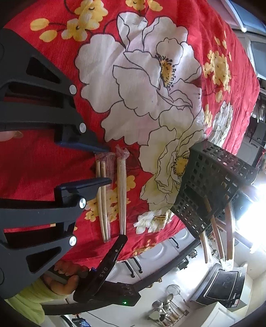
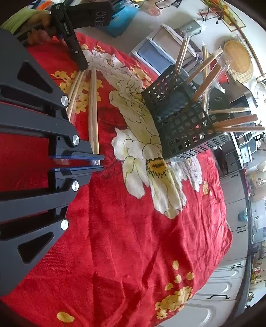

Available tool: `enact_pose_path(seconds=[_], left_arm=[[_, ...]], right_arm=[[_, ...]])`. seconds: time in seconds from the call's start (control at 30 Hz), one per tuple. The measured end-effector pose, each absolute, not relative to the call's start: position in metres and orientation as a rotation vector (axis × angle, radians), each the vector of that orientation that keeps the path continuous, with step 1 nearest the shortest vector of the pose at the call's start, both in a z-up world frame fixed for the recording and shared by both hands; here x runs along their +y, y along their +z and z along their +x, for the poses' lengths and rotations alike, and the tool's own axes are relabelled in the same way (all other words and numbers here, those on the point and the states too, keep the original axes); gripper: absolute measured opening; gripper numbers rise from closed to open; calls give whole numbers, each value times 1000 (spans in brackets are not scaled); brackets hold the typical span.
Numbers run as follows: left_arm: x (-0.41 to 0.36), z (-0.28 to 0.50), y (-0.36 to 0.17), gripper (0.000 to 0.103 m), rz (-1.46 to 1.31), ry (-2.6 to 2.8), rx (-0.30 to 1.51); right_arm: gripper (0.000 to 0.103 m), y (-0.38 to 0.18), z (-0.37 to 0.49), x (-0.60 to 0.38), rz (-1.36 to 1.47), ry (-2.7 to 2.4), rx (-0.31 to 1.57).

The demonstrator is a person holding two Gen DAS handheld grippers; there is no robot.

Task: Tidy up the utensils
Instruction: 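Close the right tool on a wrapped chopstick while the left tool grasps the other, then lift the held chopsticks and carry both tools over the green caddy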

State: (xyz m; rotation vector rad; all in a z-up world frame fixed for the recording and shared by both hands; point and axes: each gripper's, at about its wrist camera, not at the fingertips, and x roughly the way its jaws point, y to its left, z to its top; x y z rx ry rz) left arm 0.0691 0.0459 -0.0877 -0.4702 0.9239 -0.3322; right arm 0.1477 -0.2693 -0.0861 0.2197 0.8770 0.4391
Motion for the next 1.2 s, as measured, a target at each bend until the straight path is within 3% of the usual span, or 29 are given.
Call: enact_pose_path(seconds=[0.2,1.2], left_arm=[[53,68,-86,2,-502,-341,914],[19,76,52,1,-357,-490,602]], right_arm=[[5,-69,142,-268,191,441,811],[4,50,116,-240,37,539,461]])
